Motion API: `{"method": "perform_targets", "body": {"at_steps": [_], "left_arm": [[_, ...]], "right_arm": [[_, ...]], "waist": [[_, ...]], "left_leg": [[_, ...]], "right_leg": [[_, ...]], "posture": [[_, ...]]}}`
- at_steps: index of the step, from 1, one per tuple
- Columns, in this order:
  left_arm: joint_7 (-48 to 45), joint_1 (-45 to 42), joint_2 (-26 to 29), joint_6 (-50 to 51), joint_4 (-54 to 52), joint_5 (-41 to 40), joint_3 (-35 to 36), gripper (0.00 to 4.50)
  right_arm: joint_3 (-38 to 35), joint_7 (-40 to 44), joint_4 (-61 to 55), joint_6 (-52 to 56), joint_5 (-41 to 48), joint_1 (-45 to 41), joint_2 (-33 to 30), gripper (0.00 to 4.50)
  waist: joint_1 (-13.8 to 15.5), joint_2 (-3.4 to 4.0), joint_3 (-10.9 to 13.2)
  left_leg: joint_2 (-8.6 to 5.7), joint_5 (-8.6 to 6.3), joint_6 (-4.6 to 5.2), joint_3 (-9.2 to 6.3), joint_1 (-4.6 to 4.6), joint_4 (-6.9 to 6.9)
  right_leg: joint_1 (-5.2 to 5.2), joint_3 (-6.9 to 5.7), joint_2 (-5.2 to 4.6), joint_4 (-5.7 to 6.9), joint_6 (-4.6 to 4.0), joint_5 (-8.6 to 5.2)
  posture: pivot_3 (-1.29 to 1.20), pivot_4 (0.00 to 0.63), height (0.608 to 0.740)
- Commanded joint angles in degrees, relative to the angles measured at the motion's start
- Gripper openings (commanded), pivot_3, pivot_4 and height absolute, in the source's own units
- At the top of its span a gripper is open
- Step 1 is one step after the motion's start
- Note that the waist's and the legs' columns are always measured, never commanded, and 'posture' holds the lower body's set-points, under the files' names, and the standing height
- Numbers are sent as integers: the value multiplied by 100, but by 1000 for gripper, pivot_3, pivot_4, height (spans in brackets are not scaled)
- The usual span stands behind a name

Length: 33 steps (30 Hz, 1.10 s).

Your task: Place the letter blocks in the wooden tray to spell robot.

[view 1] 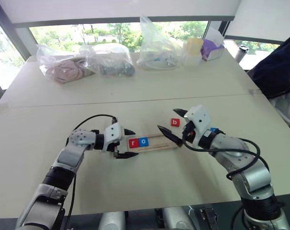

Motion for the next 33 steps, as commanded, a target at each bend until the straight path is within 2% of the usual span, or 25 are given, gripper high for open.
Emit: {"method": "perform_targets", "body": {"at_steps": [1,6,13,23,29,33], "left_arm": [[-14,315,363,105,122,93,45,4486],[-212,865,1076,171,-177,-275,444,4486],[-269,1511,1643,691,-897,-948,943,4486],[150,1843,1575,1315,-1810,-1366,1239,4486],[372,1861,1500,1366,-1910,-1326,1246,4486],[519,1853,1421,1396,-1968,-1332,1225,4486]], "right_arm": [[-34,-501,168,424,-169,-221,223,4500],[-13,-1133,540,1004,-338,-471,729,4500],[-31,-1481,1131,1213,-476,-833,1156,4500],[303,-1475,1602,1154,-797,-979,1294,4500],[642,-1678,1655,1456,-1036,-969,1527,4500],[503,-1920,1631,1676,-1102,-930,1727,4500]], "waist": [[-28,0,-2],[-200,-13,-10],[-248,-10,-10],[-197,-8,-7],[-200,-10,-6],[-195,-10,-7]], "left_leg": [[1,0,0,0,2,0],[21,-1,2,9,39,-44],[54,-1,2,2,66,-102],[45,-1,2,15,56,-98],[44,-1,2,13,55,-98],[45,-1,2,12,55,-99]], "right_leg": [[2,0,0,0,-1,-1],[2,4,10,6,-15,4],[-7,7,43,15,-45,-20],[-14,3,30,11,-63,-34],[-17,3,27,11,-62,-35],[-17,3,27,11,-62,-34]], "posture": [[0,150,740],[0,150,740],[0,150,740],[0,150,740],[0,150,740],[0,150,740]]}}
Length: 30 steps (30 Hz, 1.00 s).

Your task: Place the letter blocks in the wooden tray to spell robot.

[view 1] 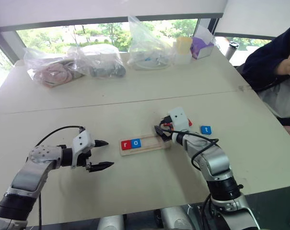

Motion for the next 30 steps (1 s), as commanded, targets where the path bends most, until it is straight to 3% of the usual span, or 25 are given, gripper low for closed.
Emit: {"method": "perform_targets", "body": {"at_steps": [1,4,9,15,24,30], "left_arm": [[96,-22,-39,-5,-167,-33,84,4486],[142,-9,-68,-25,-171,-16,61,4500],[167,-7,-94,-59,-140,4,47,4500],[-19,9,-52,-56,-173,-67,-1,4500],[-148,4,-133,-29,-222,-89,-110,4500],[-120,-93,-237,0,-198,-59,-223,4500]], "right_arm": [[-104,-188,-56,211,-64,-5,165,4500],[-281,-387,18,360,-77,-71,342,3611],[-311,-444,-38,490,-157,-111,364,1143],[-382,-155,-1070,1067,-78,51,-203,1126],[-1372,348,-3733,3514,539,738,-830,1126],[-1619,210,-4028,4048,537,1334,-412,1126]], "waist": [[0,0,0],[-1,-1,0],[-2,-1,0],[17,3,2],[4,2,3],[4,1,3]], "left_leg": [[0,0,0,0,0,0],[0,0,0,0,0,0],[0,0,0,1,0,0],[-2,0,0,0,-6,-2],[-6,0,0,0,-23,-1],[-7,0,0,-2,-25,-1]], "right_leg": [[0,0,0,0,0,0],[0,0,-1,0,-1,0],[0,0,-2,-1,-1,-1],[-3,0,-7,-2,-1,-2],[-21,-1,-14,-4,6,-6],[-22,-1,-13,-4,5,-7]], "posture": [[0,150,740],[0,150,740],[0,150,740],[0,150,740],[0,150,740],[0,150,740]]}}
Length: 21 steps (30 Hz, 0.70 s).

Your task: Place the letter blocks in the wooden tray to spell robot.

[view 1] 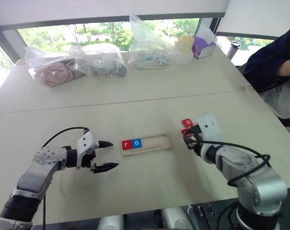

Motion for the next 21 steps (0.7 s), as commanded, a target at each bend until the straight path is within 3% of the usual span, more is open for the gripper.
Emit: {"method": "perform_targets", "body": {"at_steps": [1,8,13,15,17,19,21], "left_arm": [[-3,-92,-34,2,-97,-14,-42,4500],[112,-80,-32,165,-310,-67,-11,4500],[241,-55,-15,459,-635,-165,17,4500],[238,4,30,577,-785,-221,44,4500],[178,97,103,661,-918,-309,92,4500],[44,215,213,721,-1037,-443,159,4500],[-7,240,270,717,-1086,-514,181,4500]], "right_arm": [[-200,-193,-31,60,-54,127,351,1126],[-338,-286,177,59,-42,83,533,1126],[-372,-106,305,59,87,-110,404,3652],[-354,211,342,35,279,-156,42,4460],[-295,736,407,-402,504,-201,-627,4460],[-156,1685,642,-1498,681,-176,-1712,4460],[-205,2564,1048,-2675,811,-51,-2362,4460]], "waist": [[-7,0,0],[-6,0,1],[-7,0,1],[-7,0,1],[-5,1,2],[-4,4,8],[-5,-2,12]], "left_leg": [[0,0,0,3,0,1],[-1,0,-1,7,-7,0],[-1,0,-1,6,-19,1],[-2,0,-1,5,-22,2],[-3,0,-1,6,-28,2],[-8,0,-1,6,-32,4],[-15,0,0,10,-35,7]], "right_leg": [[-1,0,-2,0,0,0],[-8,1,-4,-2,-1,0],[-18,0,-3,-2,-1,1],[-20,0,-3,-3,-1,0],[-23,-1,-3,-5,0,0],[-25,-2,-5,-9,0,1],[-24,-1,-9,-15,2,0]], "posture": [[0,150,740],[0,150,740],[0,150,740],[0,150,740],[0,150,740],[0,150,740],[0,150,740]]}}
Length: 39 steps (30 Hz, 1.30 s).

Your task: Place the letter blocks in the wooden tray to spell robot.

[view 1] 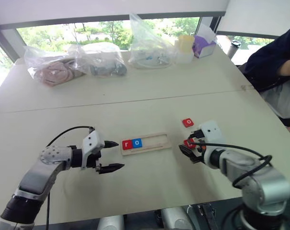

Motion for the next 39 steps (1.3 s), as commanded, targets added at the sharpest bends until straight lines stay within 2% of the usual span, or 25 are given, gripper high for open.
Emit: {"method": "perform_targets", "body": {"at_steps": [1,4,8,16,26,29,34,39], "left_arm": [[-131,6,100,31,-228,-237,205,4500],[-174,-22,126,34,-252,-325,223,4500],[-227,-118,84,-101,-249,-386,310,4500],[-137,-32,-12,-153,-296,-613,572,4500],[-13,170,13,-203,-393,-578,639,4500],[9,214,18,-240,-400,-573,654,4500],[60,253,8,-289,-389,-557,649,4500],[86,286,24,-332,-373,-562,642,4500]], "right_arm": [[-67,1490,592,-2068,164,166,-790,4460],[138,2301,1531,-3949,-252,370,-1424,4460],[451,3459,2986,-5612,-289,66,-1663,4460],[1049,4214,4764,-7005,-722,-676,-1543,4460],[1323,4494,5367,-7455,-920,-917,-1313,4460],[1355,4542,5401,-7491,-918,-939,-1241,3631],[1410,4558,5284,-7472,-908,-930,-1131,1106],[1426,4429,4942,-7294,-943,-1121,-1071,1089]], "waist": [[4,-14,2],[10,-21,6],[3,-25,11],[15,-22,13],[22,-22,12],[19,-22,13],[8,-22,13],[2,-20,14]], "left_leg": [[-1,0,0,-1,2,0],[1,0,0,-7,4,0],[-2,0,0,-1,3,7],[-1,0,0,-1,4,11],[-1,0,0,-3,19,15],[-1,0,0,-2,45,10],[1,0,0,-2,71,9],[2,0,0,-2,74,10]], "right_leg": [[3,-1,2,-2,0,0],[8,-6,8,-3,1,0],[8,-3,7,-4,3,2],[10,-1,6,3,14,18],[23,-1,7,11,9,22],[45,-1,7,10,11,17],[68,0,7,11,4,7],[71,0,8,11,4,7]], "posture": [[0,150,740],[0,150,740],[0,150,740],[0,150,740],[0,150,740],[0,150,740],[0,150,740],[0,150,740]]}}
